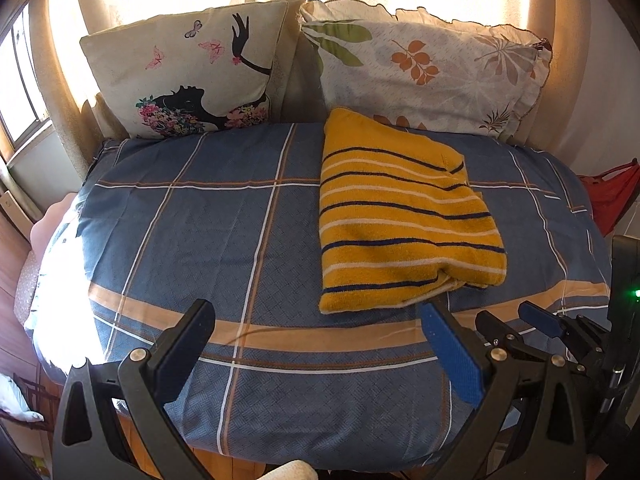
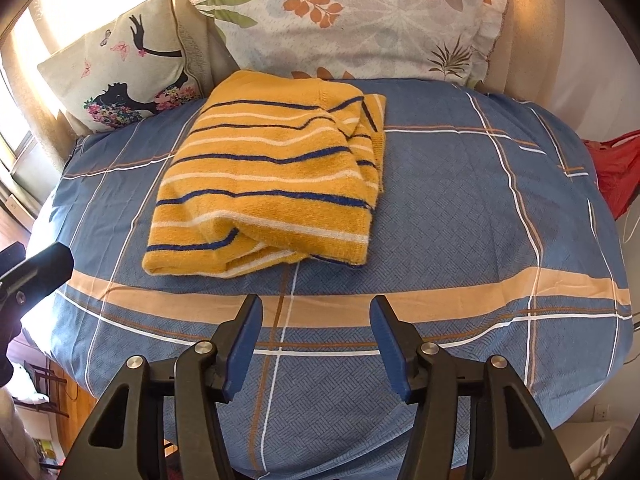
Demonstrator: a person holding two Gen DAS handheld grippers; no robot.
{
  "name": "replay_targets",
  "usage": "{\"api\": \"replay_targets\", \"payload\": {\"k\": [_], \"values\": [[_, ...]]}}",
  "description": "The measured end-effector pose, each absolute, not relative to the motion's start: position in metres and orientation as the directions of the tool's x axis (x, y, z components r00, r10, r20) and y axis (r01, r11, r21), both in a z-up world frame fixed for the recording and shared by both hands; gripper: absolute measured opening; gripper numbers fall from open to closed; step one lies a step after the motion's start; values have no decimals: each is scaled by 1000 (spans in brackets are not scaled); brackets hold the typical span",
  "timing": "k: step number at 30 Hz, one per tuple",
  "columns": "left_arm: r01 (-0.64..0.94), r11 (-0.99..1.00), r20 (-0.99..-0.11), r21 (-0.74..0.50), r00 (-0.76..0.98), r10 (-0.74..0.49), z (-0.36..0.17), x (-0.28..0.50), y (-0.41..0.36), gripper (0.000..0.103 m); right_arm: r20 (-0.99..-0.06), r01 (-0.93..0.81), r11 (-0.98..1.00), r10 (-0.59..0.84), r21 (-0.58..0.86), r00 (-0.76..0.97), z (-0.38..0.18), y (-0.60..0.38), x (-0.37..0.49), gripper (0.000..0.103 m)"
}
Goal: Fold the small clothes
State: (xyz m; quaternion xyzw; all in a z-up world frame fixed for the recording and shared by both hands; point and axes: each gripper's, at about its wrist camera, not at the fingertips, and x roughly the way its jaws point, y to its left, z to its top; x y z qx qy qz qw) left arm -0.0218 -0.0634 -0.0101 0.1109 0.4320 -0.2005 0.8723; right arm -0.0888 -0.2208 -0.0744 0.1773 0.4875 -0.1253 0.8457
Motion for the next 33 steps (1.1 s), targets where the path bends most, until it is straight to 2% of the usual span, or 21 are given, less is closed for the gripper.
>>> {"api": "replay_targets", "payload": {"k": [5,9,13,17,21,24,26,27,28,30,33], "values": [[450,893,-825,5,507,-251,-21,-19,-69,103,-875,407,894,-38,187,484,-79,-227,-92,60],[451,892,-832,5,497,-246,-26,-20,-70,103,-832,419,883,-63,211,551,-62,-250,-89,60],[452,892,-842,6,484,-240,-29,-20,-68,103,-771,386,872,-16,301,637,-44,-283,-57,60],[438,899,-841,11,490,-228,-30,-18,-60,103,-762,394,886,-75,245,643,-46,-305,-4,60],[411,912,-843,19,497,-206,-31,-12,-48,103,-828,395,867,33,302,560,-77,-325,54,60],[381,924,-848,27,498,-181,-34,-5,-37,103,-844,412,830,123,376,522,-103,-337,81,60],[359,933,-853,30,496,-163,-36,1,-30,103,-796,400,756,255,518,548,-114,-351,90,36],[349,937,-855,27,493,-159,-37,4,-27,103,-775,398,723,298,564,557,-116,-356,91,32],[338,941,-858,25,490,-154,-38,7,-24,103,-755,389,702,324,596,571,-116,-360,92,23],[325,945,-863,22,483,-146,-41,13,-20,103,-759,399,705,308,587,574,-114,-368,94,16],[317,948,-867,19,477,-142,-44,21,-18,103,-808,432,753,217,495,547,-114,-367,100,14]]}}
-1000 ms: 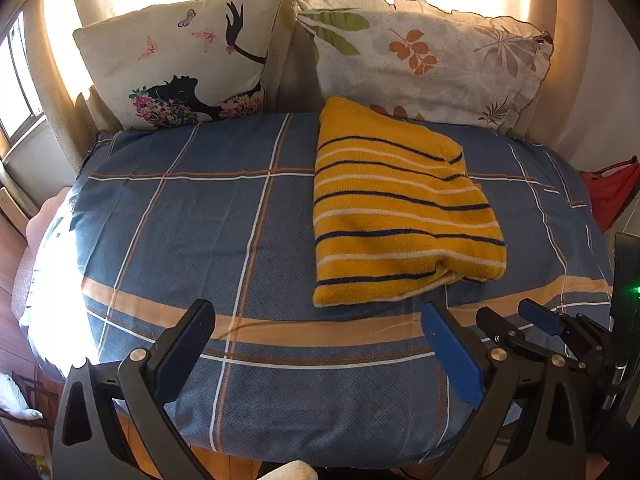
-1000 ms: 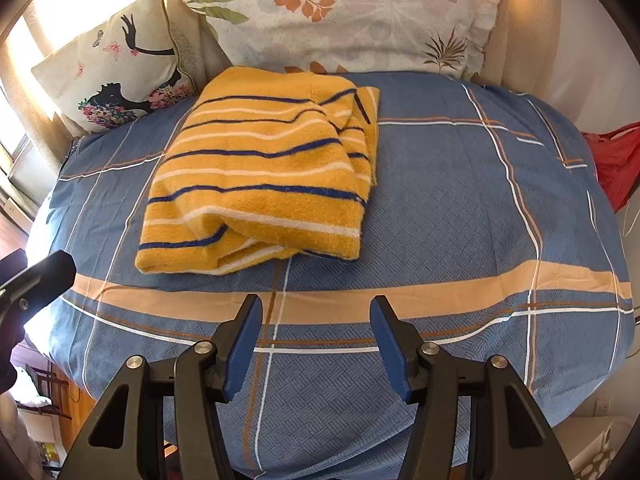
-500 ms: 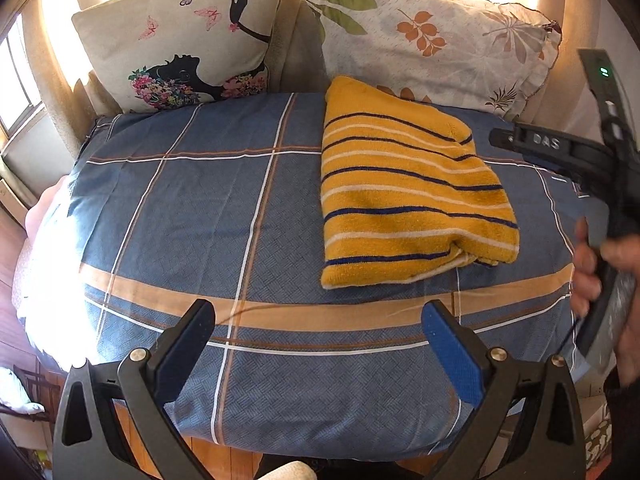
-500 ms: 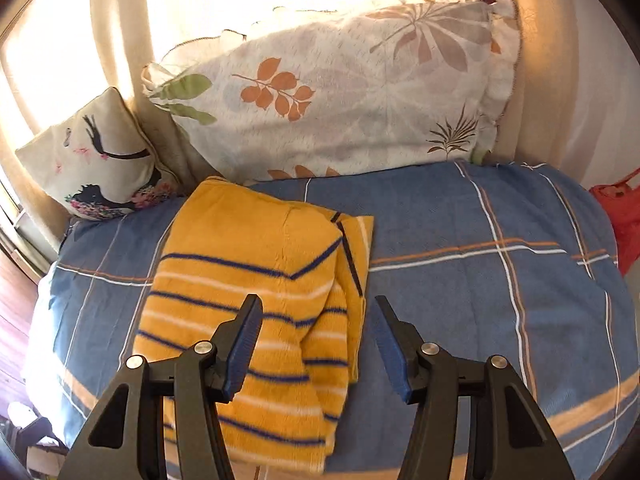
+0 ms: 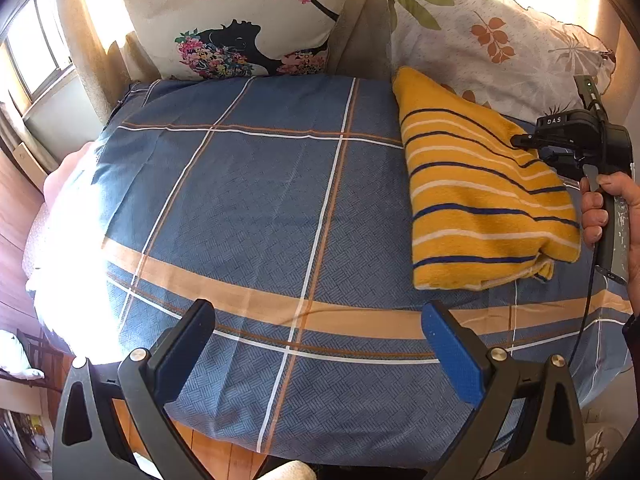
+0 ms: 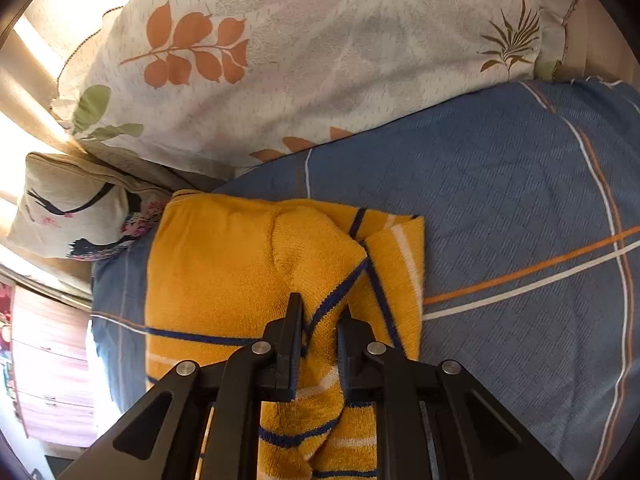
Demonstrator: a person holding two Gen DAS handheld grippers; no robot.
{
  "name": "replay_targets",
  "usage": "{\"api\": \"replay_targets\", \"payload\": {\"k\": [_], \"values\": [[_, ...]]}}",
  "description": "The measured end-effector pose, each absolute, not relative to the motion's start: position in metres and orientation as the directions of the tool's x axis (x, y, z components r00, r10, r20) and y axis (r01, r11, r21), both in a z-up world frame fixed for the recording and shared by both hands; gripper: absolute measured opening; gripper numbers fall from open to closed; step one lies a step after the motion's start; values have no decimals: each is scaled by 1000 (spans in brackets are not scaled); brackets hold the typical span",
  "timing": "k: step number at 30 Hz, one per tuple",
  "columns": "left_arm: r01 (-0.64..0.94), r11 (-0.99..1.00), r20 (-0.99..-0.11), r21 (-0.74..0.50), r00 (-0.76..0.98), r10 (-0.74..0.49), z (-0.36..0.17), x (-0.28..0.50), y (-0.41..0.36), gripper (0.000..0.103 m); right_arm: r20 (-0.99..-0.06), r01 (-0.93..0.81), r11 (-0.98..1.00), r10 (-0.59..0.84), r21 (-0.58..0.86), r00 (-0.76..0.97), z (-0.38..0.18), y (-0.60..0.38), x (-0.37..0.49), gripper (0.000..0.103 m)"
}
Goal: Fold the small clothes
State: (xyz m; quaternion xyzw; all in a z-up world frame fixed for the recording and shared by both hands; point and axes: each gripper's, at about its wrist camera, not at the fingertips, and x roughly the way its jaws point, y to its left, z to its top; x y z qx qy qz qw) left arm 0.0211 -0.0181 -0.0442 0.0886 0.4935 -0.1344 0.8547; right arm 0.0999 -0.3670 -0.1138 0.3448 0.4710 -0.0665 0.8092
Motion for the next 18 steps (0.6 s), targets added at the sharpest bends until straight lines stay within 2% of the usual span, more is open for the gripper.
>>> {"api": "replay_targets", "payload": {"k": [2,4,8,10,13,16,18], "values": [[324,946,-870,19,471,-144,-46,26,-20,103,-845,449,801,128,396,519,-112,-358,106,15],[336,942,-872,18,465,-149,-47,29,-23,103,-874,460,839,36,290,485,-107,-347,112,22],[362,932,-871,16,462,-165,-47,34,-29,103,-848,441,871,-54,218,527,-69,-331,94,24],[370,929,-875,8,452,-173,-49,39,-32,103,-809,391,891,-47,232,586,-44,-314,69,25],[379,925,-883,-7,431,-184,-52,45,-37,103,-776,294,901,69,318,627,-33,-283,37,25],[390,921,-886,-21,419,-198,-53,49,-41,103,-799,243,907,147,344,584,-60,-262,26,25],[401,916,-886,-25,415,-206,-55,49,-43,103,-846,290,909,115,301,520,-90,-265,26,24]]}}
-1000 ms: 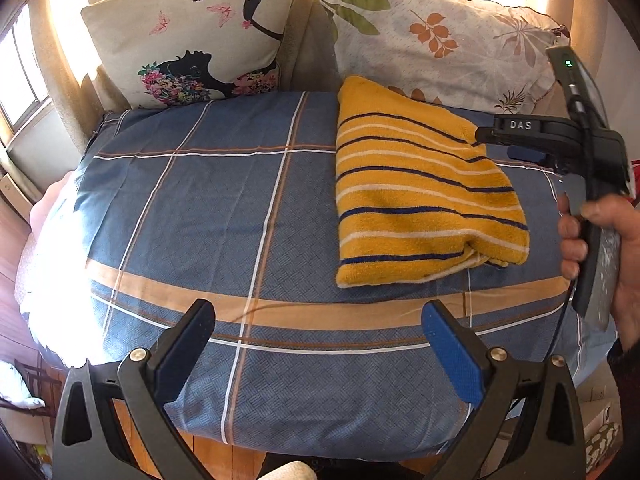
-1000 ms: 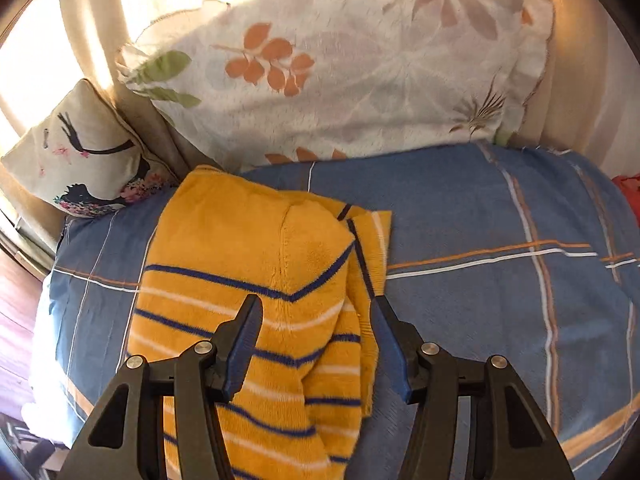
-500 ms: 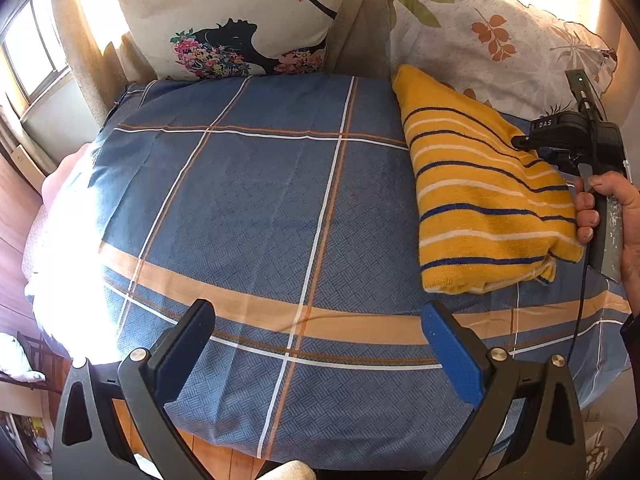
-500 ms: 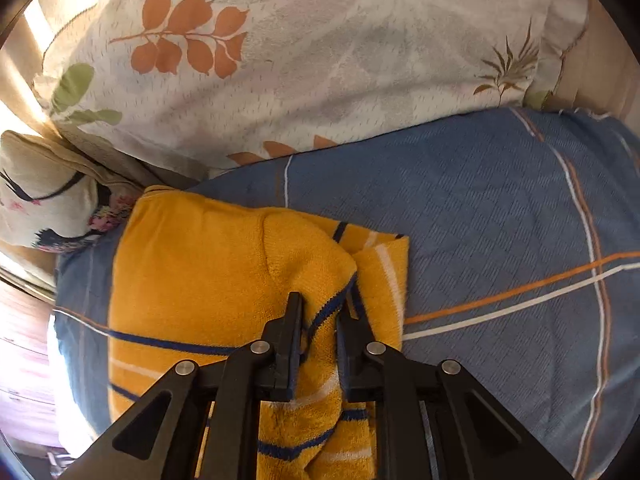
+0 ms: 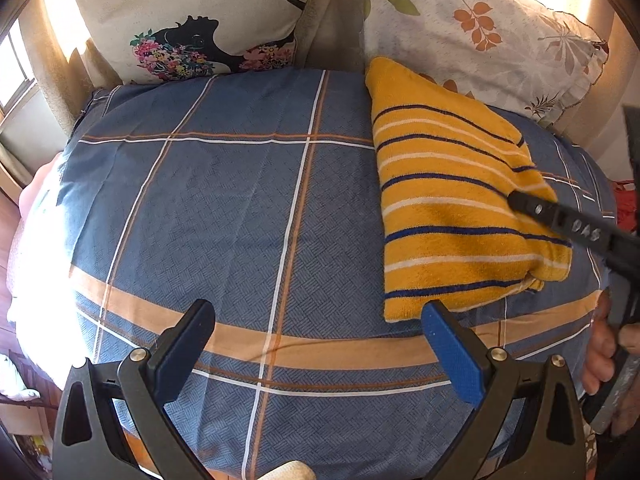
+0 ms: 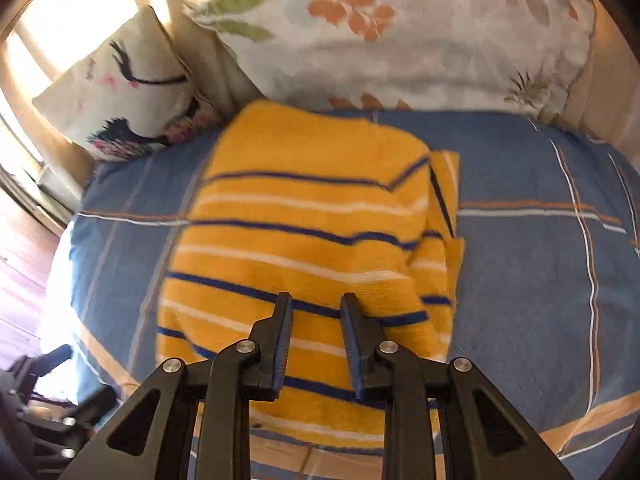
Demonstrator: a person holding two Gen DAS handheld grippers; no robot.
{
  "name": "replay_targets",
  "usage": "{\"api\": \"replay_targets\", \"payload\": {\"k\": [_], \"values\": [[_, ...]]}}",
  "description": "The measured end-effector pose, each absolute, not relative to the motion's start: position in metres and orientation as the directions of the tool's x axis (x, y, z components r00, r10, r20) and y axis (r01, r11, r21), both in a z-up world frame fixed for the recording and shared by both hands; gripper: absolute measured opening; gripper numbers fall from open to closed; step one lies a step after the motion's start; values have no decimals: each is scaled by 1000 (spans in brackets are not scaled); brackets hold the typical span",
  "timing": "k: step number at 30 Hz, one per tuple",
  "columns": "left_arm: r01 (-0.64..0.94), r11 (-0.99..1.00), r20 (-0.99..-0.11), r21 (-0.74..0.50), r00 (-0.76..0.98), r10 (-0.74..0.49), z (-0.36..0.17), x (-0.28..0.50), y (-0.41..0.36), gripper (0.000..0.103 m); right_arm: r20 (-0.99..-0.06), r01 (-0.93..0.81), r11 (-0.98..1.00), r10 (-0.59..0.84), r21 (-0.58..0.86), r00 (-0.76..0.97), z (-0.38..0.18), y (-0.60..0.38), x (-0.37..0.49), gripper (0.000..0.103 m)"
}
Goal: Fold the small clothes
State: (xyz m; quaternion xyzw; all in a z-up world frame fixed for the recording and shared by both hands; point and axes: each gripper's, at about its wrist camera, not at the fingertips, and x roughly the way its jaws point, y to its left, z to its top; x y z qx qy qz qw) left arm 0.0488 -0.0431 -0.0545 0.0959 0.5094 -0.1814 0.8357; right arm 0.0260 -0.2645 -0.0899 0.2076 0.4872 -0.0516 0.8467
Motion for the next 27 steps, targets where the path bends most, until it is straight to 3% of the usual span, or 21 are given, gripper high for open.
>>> {"api": "replay_targets", "payload": {"k": [3,6,7,9,14,17,19,23,27], "values": [[418,908,-889,-27,406,-214,-56,48,-45,103,-819,351,848,154,397,552,-97,-283,14,22],[425,904,-895,-40,388,-222,-58,48,-46,103,-810,394,852,58,345,583,-74,-283,-2,27],[427,903,-896,-42,383,-223,-59,48,-46,103,-803,397,855,36,333,596,-68,-281,-7,34],[427,903,-897,-46,380,-226,-59,47,-46,103,-786,390,848,49,359,616,-67,-275,-18,39],[426,903,-892,-46,389,-229,-57,38,-43,103,-880,442,857,28,266,475,-113,-270,-23,39],[425,904,-891,-42,394,-227,-57,31,-40,103,-859,464,838,10,286,512,-101,-272,-40,39],[418,907,-893,-45,390,-224,-58,28,-37,103,-829,436,850,2,296,560,-83,-265,-46,41],[393,918,-895,-46,391,-212,-59,21,-30,103,-757,274,889,114,367,643,-57,-236,-33,42],[373,927,-894,-41,401,-201,-59,15,-23,103,-787,216,899,192,380,587,-87,-212,-2,42]]}}
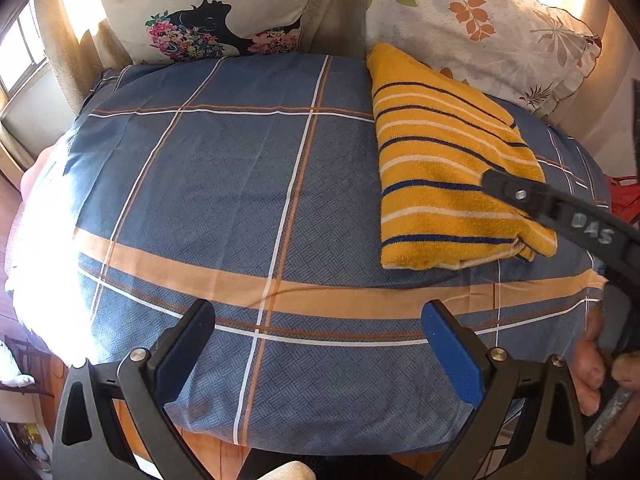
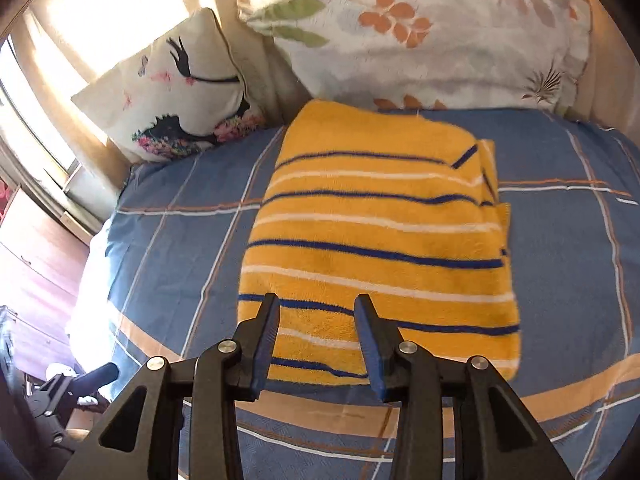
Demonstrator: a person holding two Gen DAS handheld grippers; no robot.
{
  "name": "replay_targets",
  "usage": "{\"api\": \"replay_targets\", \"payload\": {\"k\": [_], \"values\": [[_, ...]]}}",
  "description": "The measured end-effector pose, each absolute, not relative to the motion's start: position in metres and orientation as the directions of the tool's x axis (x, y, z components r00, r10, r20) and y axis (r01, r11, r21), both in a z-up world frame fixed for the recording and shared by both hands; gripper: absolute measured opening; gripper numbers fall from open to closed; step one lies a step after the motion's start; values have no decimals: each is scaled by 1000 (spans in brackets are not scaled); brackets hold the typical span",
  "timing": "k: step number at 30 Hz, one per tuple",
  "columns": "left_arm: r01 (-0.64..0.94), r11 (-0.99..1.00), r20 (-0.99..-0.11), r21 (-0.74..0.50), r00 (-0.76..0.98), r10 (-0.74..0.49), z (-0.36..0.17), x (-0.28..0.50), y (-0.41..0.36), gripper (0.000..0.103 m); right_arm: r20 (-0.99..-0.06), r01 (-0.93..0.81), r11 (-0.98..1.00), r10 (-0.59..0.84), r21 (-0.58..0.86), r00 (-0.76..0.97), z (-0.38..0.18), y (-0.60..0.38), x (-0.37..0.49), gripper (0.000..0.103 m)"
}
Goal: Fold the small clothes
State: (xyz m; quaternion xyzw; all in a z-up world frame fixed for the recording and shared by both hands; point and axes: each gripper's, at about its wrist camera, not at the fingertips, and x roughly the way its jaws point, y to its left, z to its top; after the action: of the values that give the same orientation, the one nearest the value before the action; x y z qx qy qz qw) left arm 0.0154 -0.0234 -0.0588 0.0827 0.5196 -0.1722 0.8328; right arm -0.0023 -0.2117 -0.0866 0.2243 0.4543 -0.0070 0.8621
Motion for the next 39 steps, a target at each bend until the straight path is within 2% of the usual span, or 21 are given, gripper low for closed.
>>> {"api": "replay_targets", "payload": {"k": [3,8,13,22,25,28,31,34,35,39], "values": [[356,934,-890,-27,417,-185,-57,14,-17,103,-858,227,924,166,307,486,-119,-200,11,42],[333,943,-885,-7,437,-161,-57,23,-6,103,-814,166,937,169,308,555,-83,-198,12,42],[334,942,-889,-32,420,-180,-60,45,-8,103,-796,171,948,119,270,594,-55,-209,65,42],[402,915,-896,-38,391,-209,-66,89,-22,103,-875,256,932,113,258,471,-111,-228,174,40],[439,897,-891,-50,386,-238,-63,108,-33,103,-844,280,905,140,321,517,-97,-241,166,39],[477,875,-884,-84,370,-287,-58,132,-55,103,-819,326,888,92,325,566,-83,-264,145,40],[524,835,-859,-168,338,-385,-50,161,-88,103,-843,400,862,57,313,536,-95,-296,129,39],[595,786,-842,-166,330,-428,-51,190,-133,103,-851,453,828,54,331,522,-107,-321,112,37],[611,777,-849,-151,323,-419,-57,200,-148,103,-846,457,820,62,346,530,-108,-325,107,37],[631,770,-903,-100,267,-336,-91,231,-190,103,-869,480,837,-10,264,495,-110,-328,95,39]]}}
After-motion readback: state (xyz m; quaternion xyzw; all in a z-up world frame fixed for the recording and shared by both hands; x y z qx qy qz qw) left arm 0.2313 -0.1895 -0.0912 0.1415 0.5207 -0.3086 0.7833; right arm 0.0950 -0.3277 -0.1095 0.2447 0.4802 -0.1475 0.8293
